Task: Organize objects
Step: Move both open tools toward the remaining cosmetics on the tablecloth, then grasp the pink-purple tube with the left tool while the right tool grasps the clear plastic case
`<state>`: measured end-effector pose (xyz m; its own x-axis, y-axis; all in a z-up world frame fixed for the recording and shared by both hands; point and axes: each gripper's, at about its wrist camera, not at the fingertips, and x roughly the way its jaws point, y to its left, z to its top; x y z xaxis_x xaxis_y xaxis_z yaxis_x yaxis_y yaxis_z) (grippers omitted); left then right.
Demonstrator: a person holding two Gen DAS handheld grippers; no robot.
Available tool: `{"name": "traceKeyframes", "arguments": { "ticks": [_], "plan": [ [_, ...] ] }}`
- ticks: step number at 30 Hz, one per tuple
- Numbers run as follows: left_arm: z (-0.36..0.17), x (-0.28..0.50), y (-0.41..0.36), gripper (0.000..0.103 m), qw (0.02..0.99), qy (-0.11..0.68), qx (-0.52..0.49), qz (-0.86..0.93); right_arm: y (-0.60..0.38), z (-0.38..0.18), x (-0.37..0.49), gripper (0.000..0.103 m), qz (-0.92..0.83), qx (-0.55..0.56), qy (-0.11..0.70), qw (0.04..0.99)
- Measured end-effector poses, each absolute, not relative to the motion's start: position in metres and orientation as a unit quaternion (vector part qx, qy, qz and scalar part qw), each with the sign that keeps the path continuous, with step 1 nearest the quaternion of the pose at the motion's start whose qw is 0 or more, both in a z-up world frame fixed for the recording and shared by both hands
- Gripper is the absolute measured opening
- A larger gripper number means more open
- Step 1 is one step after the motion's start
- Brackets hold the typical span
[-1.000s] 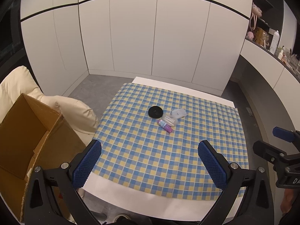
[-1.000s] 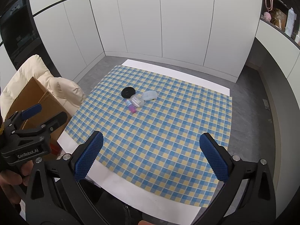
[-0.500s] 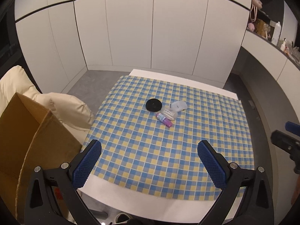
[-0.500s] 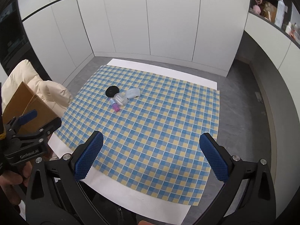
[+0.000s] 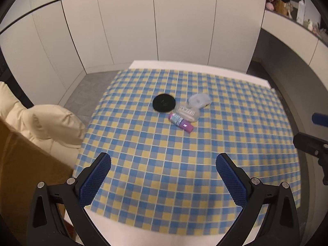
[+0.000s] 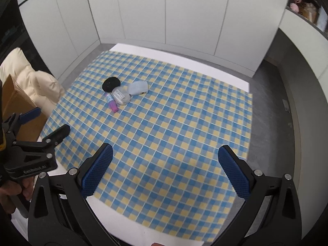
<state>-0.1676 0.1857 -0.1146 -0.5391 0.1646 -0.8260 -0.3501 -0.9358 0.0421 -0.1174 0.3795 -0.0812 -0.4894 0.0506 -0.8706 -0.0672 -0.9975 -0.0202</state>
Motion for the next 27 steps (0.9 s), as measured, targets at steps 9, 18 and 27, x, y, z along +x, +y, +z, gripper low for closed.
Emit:
{"name": "traceKeyframes", "arguments": {
  "ticks": [9, 18, 27],
  "plan": [
    [-0.168, -0.204, 0.197, 0.09, 0.165, 0.105, -0.482, 0.854, 0.375, -0.141, -0.161, 0.1, 0.855, -0.518, -0.015, 0.026],
    [-0.208, -0.237, 0.213, 0.085, 0.183, 0.106, -0.495, 0.843, 0.383, -0.175, -0.195, 0.098, 0.853, -0.52, 0.002, 0.036],
    [-0.222, -0.258, 0.237, 0.084, 0.219, 0.12, -0.473, 0.845, 0.377, -0.195, -0.22, 0.098, 0.849, -0.527, 0.003, 0.037]
  ]
}}
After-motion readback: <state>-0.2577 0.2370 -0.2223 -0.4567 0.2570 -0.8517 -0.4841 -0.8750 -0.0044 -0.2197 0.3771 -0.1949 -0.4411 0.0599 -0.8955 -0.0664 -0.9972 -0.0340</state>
